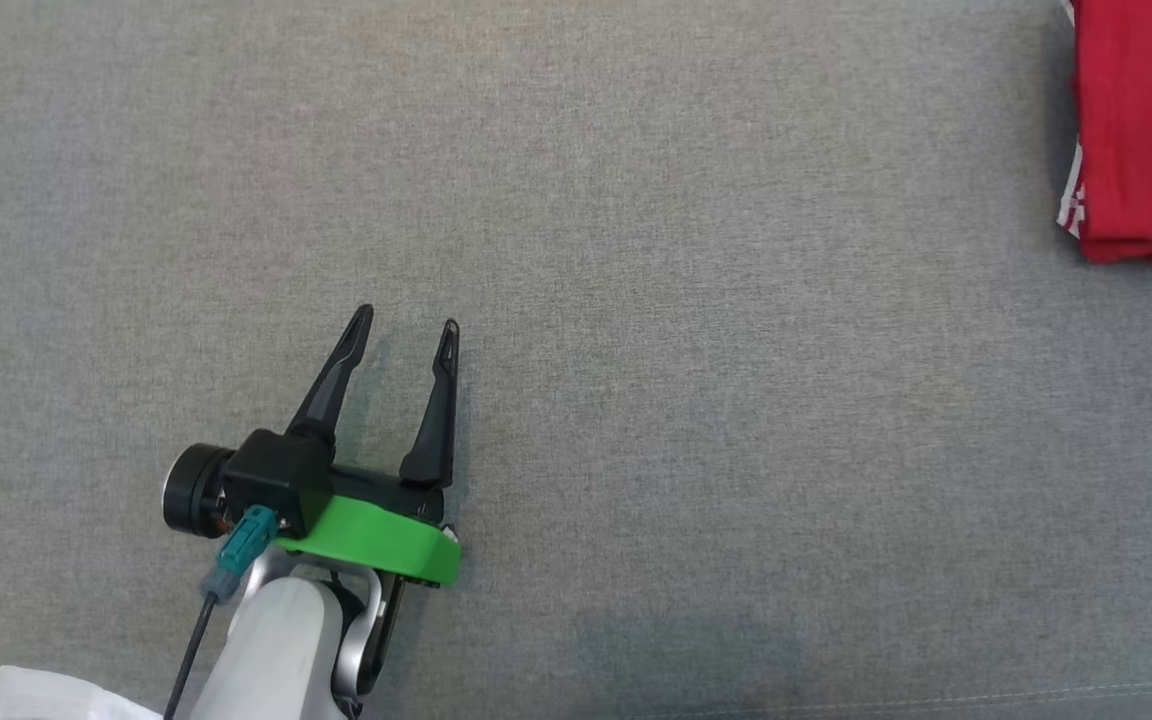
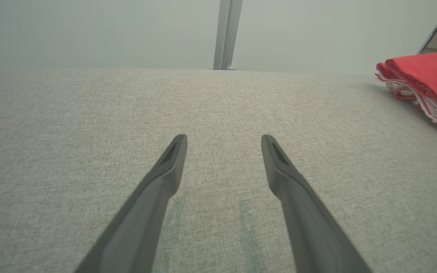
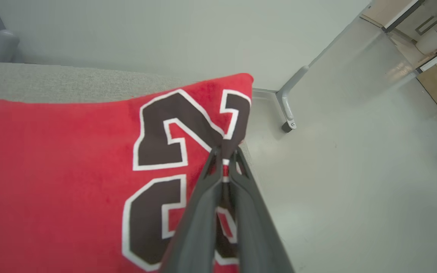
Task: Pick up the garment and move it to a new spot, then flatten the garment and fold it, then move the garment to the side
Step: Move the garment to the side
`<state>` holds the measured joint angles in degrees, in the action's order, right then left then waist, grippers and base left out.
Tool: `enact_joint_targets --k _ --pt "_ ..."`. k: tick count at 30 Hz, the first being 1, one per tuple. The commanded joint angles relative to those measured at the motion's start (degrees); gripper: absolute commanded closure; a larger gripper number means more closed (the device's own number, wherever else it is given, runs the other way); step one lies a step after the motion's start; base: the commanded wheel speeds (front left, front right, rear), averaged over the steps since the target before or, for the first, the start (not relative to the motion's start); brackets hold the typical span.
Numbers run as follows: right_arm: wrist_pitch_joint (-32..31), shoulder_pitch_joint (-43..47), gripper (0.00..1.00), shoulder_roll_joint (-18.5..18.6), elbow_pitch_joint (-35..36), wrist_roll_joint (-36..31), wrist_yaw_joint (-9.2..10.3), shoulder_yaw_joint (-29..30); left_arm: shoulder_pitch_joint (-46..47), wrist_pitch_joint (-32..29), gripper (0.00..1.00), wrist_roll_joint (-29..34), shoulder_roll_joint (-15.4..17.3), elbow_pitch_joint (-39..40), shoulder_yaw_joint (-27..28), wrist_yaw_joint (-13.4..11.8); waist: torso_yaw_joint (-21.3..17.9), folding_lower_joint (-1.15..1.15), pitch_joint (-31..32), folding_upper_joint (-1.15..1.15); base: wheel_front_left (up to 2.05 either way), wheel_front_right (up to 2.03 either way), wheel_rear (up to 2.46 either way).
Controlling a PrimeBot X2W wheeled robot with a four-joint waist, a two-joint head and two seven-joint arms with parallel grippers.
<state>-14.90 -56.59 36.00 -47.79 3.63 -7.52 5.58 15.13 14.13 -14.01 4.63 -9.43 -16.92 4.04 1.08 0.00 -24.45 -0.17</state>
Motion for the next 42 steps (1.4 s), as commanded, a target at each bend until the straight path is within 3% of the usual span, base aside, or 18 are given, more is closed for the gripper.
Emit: enact_joint_targets --k 1,3,6,14,23,33,42 --pt "0.88 -0.56 1.0 -0.16 -0.43 -1.13 0.07 0.31 1.03 -0.18 0.0 0.29 0.46 0.29 -0.07 0.11 1.7 0.0 -2.63 0.17 0.0 0.0 0.0" --pt "2.51 -1.25 1.0 -0.19 -1.79 -4.34 0.07 1.55 1.26 -0.37 0.0 0.51 0.63 0.74 -0.32 0.08 1.96 0.0 -3.59 0.17 0.0 0.0 0.0" --pt "4.23 -1.66 0.0 -1.99 -3.09 -8.61 0.07 3.96 1.3 -0.67 0.0 0.61 0.88 1.18 -0.52 -0.21 1.97 0.0 -4.45 0.17 0.0 0.0 0.0" --pt "9.45 -2.6 0.0 -6.62 -4.11 -16.83 0.09 8.83 1.69 -1.07 0.0 0.41 1.29 1.52 -0.94 -0.66 0.42 0.0 -4.38 0.17 0.0 0.0 0.0" --pt "16.0 -3.03 0.0 -10.41 -5.13 -18.24 0.09 7.77 1.27 -0.44 0.0 -1.4 1.0 0.91 -0.22 -1.04 -1.39 0.0 0.09 0.17 0.0 0.0 0.0" --pt "24.04 -0.82 0.0 -14.35 -8.07 -13.86 0.09 -0.58 -0.74 -0.03 0.0 -4.36 0.57 -1.3 2.56 -3.23 -3.3 0.0 8.83 0.17 0.0 0.0 0.0" --pt "29.03 5.08 0.0 -18.56 -6.41 -3.66 0.09 -5.78 -3.78 0.14 0.0 -6.47 0.53 -1.71 4.96 -5.57 -3.94 0.0 14.45 0.17 0.0 0.0 0.0"
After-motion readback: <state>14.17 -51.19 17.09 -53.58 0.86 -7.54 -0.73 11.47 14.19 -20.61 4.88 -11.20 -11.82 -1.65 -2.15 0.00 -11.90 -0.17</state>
